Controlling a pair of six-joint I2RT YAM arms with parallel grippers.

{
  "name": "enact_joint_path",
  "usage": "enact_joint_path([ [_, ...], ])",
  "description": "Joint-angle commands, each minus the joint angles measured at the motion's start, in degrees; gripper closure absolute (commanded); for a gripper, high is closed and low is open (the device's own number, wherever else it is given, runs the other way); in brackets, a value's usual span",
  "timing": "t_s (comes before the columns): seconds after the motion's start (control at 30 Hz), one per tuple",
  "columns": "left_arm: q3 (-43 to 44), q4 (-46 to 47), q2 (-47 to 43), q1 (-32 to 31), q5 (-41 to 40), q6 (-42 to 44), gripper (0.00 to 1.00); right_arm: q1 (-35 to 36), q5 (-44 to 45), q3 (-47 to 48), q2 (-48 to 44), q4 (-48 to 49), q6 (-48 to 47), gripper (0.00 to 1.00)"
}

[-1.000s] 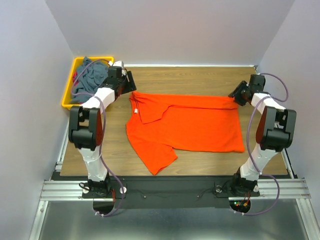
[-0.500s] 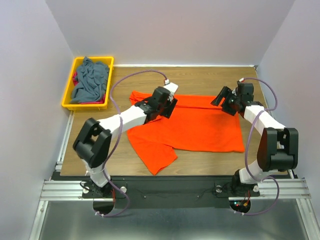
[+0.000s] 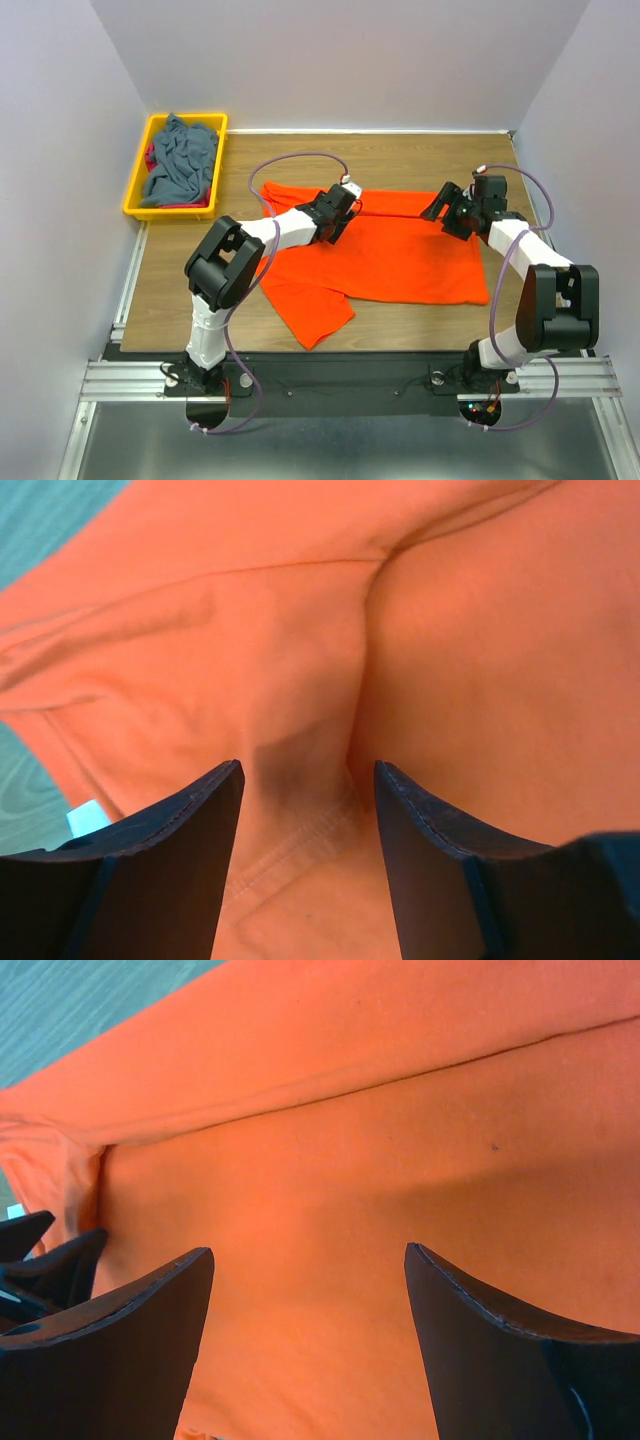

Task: Fold and stack the t-shirts
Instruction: Fold the tshirt

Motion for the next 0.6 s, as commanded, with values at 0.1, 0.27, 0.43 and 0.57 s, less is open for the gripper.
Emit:
enact_joint_path([
  [0.1,3.27,0.59,0.13,0.82,-6.49,3.44,0.41,0.29,-0.69,0.27,-0.53,1.57,-0.8,0.17],
  [0.27,4.5,0.5,1.1,2.05,-6.4,4.32,0.44,0.29,-0.87,0.36,-0.18,1.57,-0.72,0.17],
  [0.43,6.96,0.24,0.48,5.47,-5.53,5.37,0.45,0.29,-0.78,0.27,-0.18,1.66,-0.8,0.17],
  [0.57,9.6,-0.11,1.62,7.76,-2.72,6.08,0.45,0.2,-0.96,0.18,0.09,1.57,-0.8,0.17],
])
